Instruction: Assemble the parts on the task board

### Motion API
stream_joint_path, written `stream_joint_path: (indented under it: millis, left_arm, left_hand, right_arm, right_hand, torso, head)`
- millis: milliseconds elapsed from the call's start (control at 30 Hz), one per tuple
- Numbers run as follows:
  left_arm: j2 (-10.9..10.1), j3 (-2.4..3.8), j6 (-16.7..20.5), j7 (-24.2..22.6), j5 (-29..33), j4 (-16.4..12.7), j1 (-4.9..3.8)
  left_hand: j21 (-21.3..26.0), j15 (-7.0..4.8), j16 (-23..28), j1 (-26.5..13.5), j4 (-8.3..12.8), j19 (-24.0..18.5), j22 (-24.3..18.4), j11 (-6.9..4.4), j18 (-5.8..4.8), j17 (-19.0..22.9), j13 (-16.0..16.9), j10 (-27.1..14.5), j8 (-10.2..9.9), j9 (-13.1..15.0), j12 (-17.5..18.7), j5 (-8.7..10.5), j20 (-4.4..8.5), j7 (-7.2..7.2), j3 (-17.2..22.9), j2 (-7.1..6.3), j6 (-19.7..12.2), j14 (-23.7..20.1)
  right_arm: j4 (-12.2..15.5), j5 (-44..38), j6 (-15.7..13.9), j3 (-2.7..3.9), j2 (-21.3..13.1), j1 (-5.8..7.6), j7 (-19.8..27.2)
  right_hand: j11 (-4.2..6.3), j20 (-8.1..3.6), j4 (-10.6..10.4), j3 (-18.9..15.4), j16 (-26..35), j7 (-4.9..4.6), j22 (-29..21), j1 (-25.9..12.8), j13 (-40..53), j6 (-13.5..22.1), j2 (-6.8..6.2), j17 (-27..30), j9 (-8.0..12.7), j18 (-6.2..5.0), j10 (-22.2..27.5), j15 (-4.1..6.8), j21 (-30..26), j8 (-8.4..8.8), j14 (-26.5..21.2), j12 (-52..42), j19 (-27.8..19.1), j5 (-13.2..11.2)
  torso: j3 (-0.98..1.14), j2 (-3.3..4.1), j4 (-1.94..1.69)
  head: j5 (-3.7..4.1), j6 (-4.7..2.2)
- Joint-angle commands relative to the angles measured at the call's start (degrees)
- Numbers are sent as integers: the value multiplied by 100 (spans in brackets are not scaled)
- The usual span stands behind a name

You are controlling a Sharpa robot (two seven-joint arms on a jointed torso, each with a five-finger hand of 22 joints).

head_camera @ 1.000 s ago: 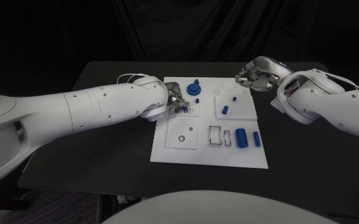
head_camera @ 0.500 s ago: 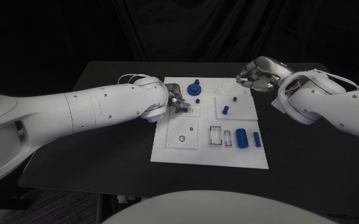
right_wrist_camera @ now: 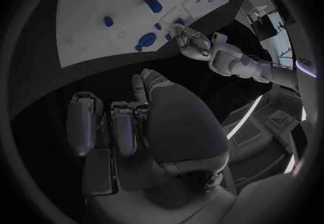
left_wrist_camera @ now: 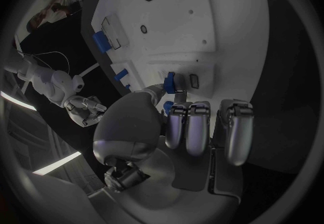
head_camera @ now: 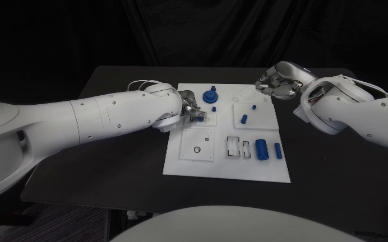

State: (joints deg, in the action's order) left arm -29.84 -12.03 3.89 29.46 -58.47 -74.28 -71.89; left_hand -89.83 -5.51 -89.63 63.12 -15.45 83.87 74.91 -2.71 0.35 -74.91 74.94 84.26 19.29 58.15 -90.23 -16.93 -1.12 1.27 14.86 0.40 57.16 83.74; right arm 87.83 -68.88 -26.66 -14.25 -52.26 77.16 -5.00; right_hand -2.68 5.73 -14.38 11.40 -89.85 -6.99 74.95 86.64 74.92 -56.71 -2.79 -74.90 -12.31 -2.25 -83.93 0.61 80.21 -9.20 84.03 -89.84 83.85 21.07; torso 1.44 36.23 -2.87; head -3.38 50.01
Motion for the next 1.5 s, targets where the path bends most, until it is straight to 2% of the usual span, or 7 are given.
stream_joint_path:
  millis: [33,333,533,600,733,967,1500]
  left_arm:
    - [11,-5,-54,-25,-21,5,33]
    - [3,-5,-27,-49,-21,10,58]
    - [0,-5,-25,-67,-21,11,75]
    - [-3,-5,-18,-101,-21,10,79]
    - [-10,-5,4,-176,-21,7,83]
    - [-20,-5,37,-319,-21,2,89]
    - [-229,-5,693,-652,-21,-268,96]
  left_hand:
    - [-17,11,22,-89,-70,613,1509,34,-35,-1277,1506,574,-50,-5,23,167,-7,42,-67,-5,5,578]
    - [-17,41,22,-466,-115,613,1509,65,-35,-1282,1506,574,-196,-34,23,627,-37,75,-450,58,29,579]
    - [-17,42,22,-514,-116,613,1509,66,-35,-1282,1506,574,-210,-33,23,676,-38,74,-511,68,40,579]
    - [-17,36,24,-432,-64,613,1509,60,-35,-1276,1506,574,-229,-29,23,440,-35,63,-507,100,44,578]
    - [-17,-1,19,127,292,613,1509,16,-35,-1298,1506,574,-294,0,23,-719,-4,18,-240,97,30,583]
    - [-17,-17,18,397,585,613,1509,2,-35,-1307,1506,574,-328,65,23,-1298,18,11,220,-60,30,584]
    - [-17,-14,31,379,675,613,1509,4,-35,-1264,1506,574,-325,121,23,-1494,15,15,471,-167,36,575]
  right_arm:
    - [-1,-9,32,5,1,-13,-127]
    - [0,-9,62,5,-5,-17,-143]
    - [1,-9,78,5,-3,-22,-150]
    - [1,-9,83,5,-3,-24,-152]
    - [1,-9,87,5,-7,-25,-157]
    - [-2,-9,99,5,-9,-27,-162]
    - [11,-9,113,5,-33,-31,-187]
  right_hand:
    - [-13,-9,2,28,-15,1,1146,28,1508,-30,34,-1510,1,-48,-607,5,-15,-34,597,-16,-22,33]
    - [-13,-9,2,28,-15,1,1146,28,1508,-30,34,-1510,1,-48,-607,5,-15,-34,597,-16,-22,33]
    - [-13,-9,2,28,-15,1,1146,28,1508,-30,34,-1510,1,-48,-607,5,-15,-34,597,-16,-22,33]
    - [-11,-10,3,33,-15,1,1144,26,1508,-31,39,-1510,1,-50,-607,7,-19,-35,597,-16,-24,49]
    - [-11,-10,3,33,-15,1,1144,26,1508,-31,39,-1510,1,-50,-607,7,-19,-35,597,-16,-24,49]
    - [-11,-11,4,35,-15,2,1136,26,1508,-31,39,-1510,1,-56,-607,7,-41,-36,597,-16,-38,53]
    - [-10,-11,7,36,-15,3,1129,27,1508,-33,38,-1510,1,-61,-607,8,-61,-37,597,-16,-51,57]
  torso:
    - [-2,5,2]
    - [-2,8,2]
    - [-4,7,4]
    - [-4,7,3]
    - [-2,2,-2]
    - [2,1,5]
    - [3,-1,3]
  head:
    - [-1,-1]
    - [-19,-1]
    - [-22,-1]
    - [-17,-1]
    - [-11,-1]
    - [-28,-1]
    - [6,-1]
